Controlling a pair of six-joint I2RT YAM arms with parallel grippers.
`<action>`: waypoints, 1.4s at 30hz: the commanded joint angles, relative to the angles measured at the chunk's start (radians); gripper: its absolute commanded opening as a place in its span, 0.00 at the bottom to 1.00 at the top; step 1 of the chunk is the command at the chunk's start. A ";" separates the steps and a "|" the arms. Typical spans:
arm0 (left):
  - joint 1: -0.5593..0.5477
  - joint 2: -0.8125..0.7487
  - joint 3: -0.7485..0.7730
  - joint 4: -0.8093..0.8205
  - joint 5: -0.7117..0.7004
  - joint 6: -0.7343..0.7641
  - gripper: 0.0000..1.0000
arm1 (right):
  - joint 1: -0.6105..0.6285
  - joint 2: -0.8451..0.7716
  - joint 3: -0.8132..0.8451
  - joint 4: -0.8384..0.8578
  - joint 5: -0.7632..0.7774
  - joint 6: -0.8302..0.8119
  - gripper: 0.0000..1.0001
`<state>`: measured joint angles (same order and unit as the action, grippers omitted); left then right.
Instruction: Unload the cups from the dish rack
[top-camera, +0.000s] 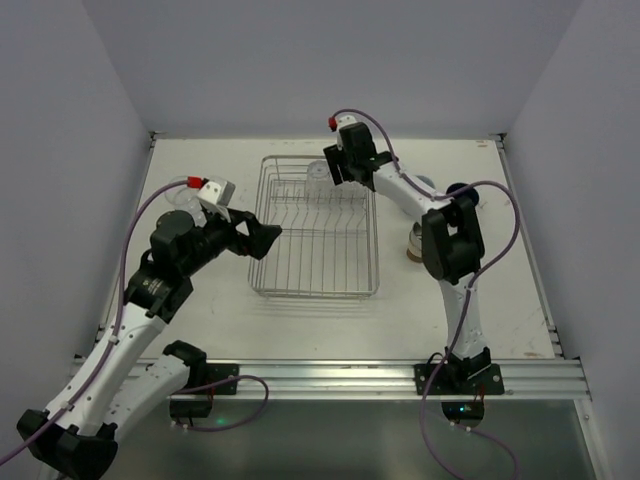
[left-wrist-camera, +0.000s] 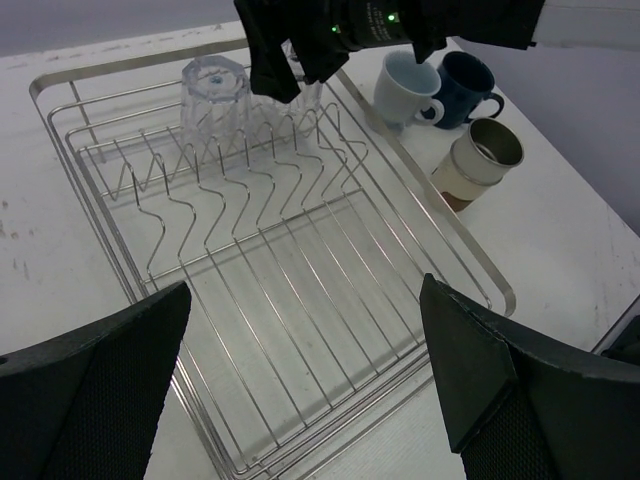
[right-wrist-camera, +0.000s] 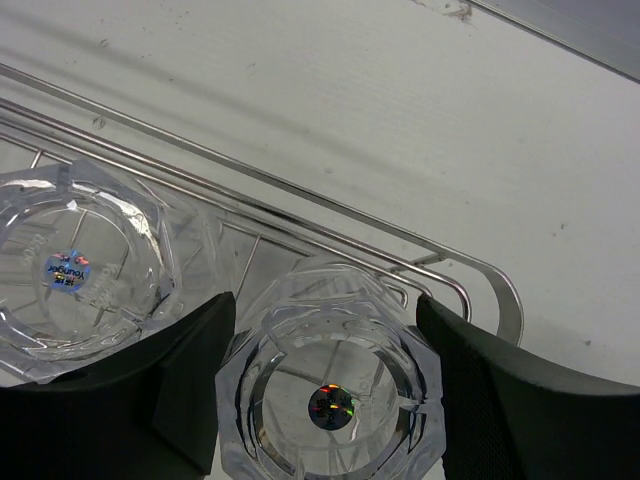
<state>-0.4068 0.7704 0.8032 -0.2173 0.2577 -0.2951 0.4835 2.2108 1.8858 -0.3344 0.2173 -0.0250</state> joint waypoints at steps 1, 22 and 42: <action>0.010 0.009 0.004 0.036 0.017 0.007 1.00 | -0.002 -0.209 -0.045 0.175 -0.002 0.017 0.25; 0.010 0.098 -0.022 0.125 0.092 -0.145 0.98 | -0.020 -0.284 -0.205 0.324 -0.131 0.122 0.22; -0.001 0.214 -0.090 0.386 0.178 -0.297 0.90 | 0.000 -0.446 -0.285 0.383 -0.098 0.169 0.17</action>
<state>-0.4061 0.9817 0.6804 0.0681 0.3923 -0.5495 0.4839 1.9404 1.6421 -0.0719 0.1299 0.0795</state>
